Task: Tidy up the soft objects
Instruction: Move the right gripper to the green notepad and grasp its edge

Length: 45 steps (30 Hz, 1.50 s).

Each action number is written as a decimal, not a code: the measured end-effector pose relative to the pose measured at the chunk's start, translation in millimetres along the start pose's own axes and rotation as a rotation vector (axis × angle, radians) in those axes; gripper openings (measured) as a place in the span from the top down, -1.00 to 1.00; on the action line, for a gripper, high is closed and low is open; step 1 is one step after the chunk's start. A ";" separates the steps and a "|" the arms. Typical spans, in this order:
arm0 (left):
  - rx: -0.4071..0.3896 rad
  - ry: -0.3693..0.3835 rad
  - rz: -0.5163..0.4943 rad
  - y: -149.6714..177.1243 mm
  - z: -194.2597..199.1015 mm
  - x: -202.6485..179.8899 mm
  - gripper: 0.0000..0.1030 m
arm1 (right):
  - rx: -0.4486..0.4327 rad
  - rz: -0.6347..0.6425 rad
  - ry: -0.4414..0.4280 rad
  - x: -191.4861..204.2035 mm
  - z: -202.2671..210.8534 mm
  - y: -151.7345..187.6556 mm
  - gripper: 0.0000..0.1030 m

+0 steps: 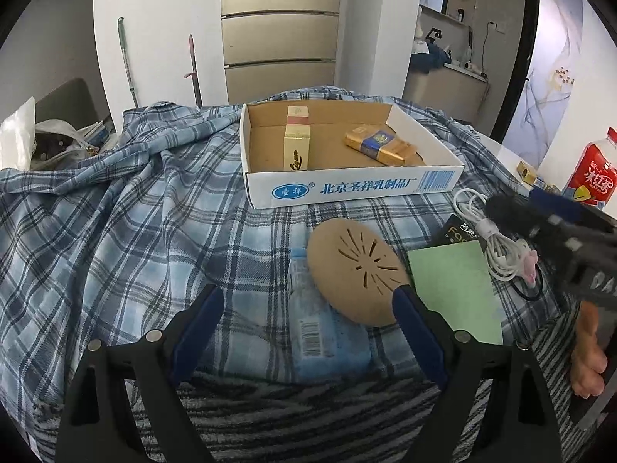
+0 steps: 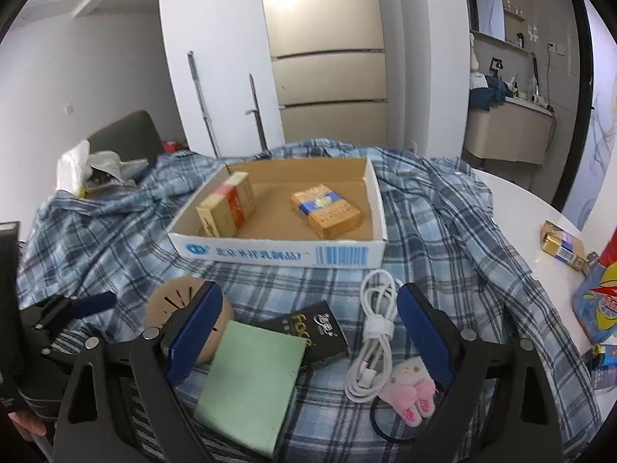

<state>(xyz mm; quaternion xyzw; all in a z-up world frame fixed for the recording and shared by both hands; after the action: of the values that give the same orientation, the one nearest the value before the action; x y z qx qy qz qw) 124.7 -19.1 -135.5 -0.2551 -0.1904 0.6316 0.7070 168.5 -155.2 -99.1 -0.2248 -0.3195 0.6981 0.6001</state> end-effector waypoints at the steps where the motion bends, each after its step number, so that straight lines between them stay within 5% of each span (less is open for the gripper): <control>1: -0.004 -0.001 0.001 0.0 0.8 0.3 -0.76 | 0.043 0.005 0.001 0.1 -5.1 3.8 -0.77; 4: -0.028 0.002 0.011 -0.9 6.1 2.1 -0.76 | 0.148 -0.004 -0.032 -1.2 -18.6 14.0 -0.77; 13: -0.175 0.009 0.022 -13.2 35.0 4.5 -0.76 | 0.278 -0.199 -0.263 -20.5 -28.2 21.7 -0.59; 22: -0.144 0.002 0.034 -12.8 28.7 6.7 -0.76 | 0.207 -0.151 -0.167 -28.1 -22.4 13.3 -0.48; 27: -0.147 0.006 0.040 -12.1 29.0 7.9 -0.76 | 0.310 -0.169 -0.292 -12.1 -34.0 24.0 -0.21; 41: -0.147 0.000 0.032 -12.0 29.2 8.2 -0.76 | 0.409 -0.068 -0.317 18.1 -44.4 46.2 -0.20; 43: -0.144 -0.001 0.032 -12.1 28.7 8.4 -0.76 | 0.412 -0.051 -0.311 21.4 -45.7 47.6 -0.07; 44: -0.145 -0.001 0.032 -11.9 28.8 8.3 -0.76 | 0.415 -0.040 -0.310 22.8 -45.5 48.1 0.33; 45: -0.146 -0.001 0.032 -11.7 29.2 7.8 -0.77 | 0.408 -0.035 -0.314 23.9 -44.3 47.4 0.42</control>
<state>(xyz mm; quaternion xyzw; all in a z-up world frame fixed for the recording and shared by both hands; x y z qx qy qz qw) 117.8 -8.8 -105.6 -0.3086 -0.2322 0.6275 0.6761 162.2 -127.5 -162.2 0.0176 -0.2652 0.7641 0.5878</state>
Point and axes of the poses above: each gripper's, at about its wrist camera, not at the fingertips, and z roughly against the way its jaws point, x to its left, y to its underside, the point moved 8 cm from there along -z, roughly the way its jaws point, and after that the axes turned 5 degrees about x, right-handed, at the moved point
